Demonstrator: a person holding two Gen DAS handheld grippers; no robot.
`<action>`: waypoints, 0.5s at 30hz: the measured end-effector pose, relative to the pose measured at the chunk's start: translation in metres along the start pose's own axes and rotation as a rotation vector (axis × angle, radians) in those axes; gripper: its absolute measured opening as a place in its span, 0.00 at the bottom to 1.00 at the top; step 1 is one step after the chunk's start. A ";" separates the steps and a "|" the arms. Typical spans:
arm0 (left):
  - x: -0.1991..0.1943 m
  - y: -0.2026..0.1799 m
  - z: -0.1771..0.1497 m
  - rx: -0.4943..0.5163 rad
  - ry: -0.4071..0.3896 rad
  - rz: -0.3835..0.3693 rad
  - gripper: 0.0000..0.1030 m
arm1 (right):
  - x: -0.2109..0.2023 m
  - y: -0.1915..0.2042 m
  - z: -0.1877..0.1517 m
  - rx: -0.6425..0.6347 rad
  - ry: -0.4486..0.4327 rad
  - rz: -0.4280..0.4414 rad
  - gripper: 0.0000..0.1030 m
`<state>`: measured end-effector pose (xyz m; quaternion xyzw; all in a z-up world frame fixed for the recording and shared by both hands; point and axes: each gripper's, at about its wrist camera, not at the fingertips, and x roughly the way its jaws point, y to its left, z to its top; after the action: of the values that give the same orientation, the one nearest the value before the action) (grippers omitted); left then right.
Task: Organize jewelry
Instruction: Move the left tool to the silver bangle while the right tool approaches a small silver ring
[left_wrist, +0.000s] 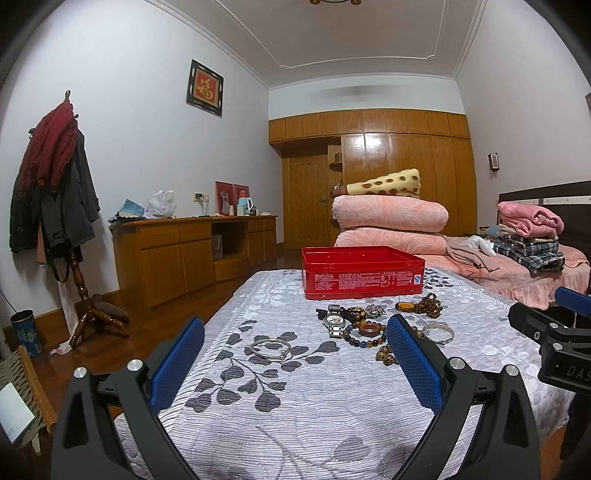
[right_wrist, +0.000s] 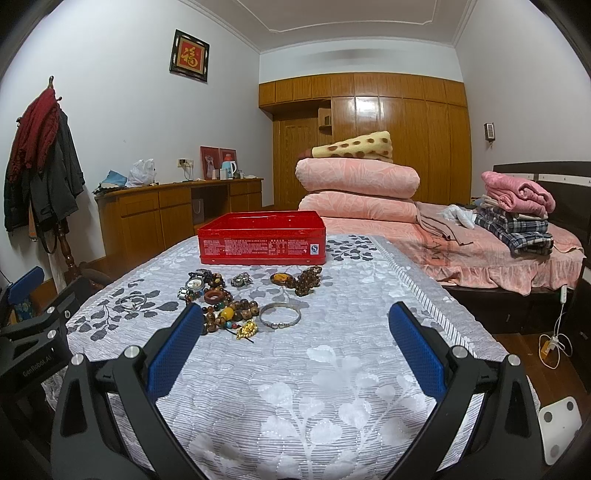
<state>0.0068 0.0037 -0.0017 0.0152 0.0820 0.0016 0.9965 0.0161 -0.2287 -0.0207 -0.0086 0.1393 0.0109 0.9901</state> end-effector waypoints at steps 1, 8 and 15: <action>0.000 0.000 0.000 0.000 0.001 0.000 0.94 | 0.000 0.000 0.000 0.000 0.000 0.000 0.95; 0.000 0.013 -0.004 -0.024 0.039 0.008 0.94 | 0.008 0.003 -0.002 -0.009 0.034 -0.001 0.95; 0.021 0.033 -0.007 -0.068 0.166 0.000 0.94 | 0.028 -0.004 -0.004 0.006 0.140 0.023 0.95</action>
<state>0.0267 0.0373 -0.0109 -0.0189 0.1642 0.0055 0.9862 0.0422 -0.2321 -0.0326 -0.0045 0.2081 0.0213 0.9779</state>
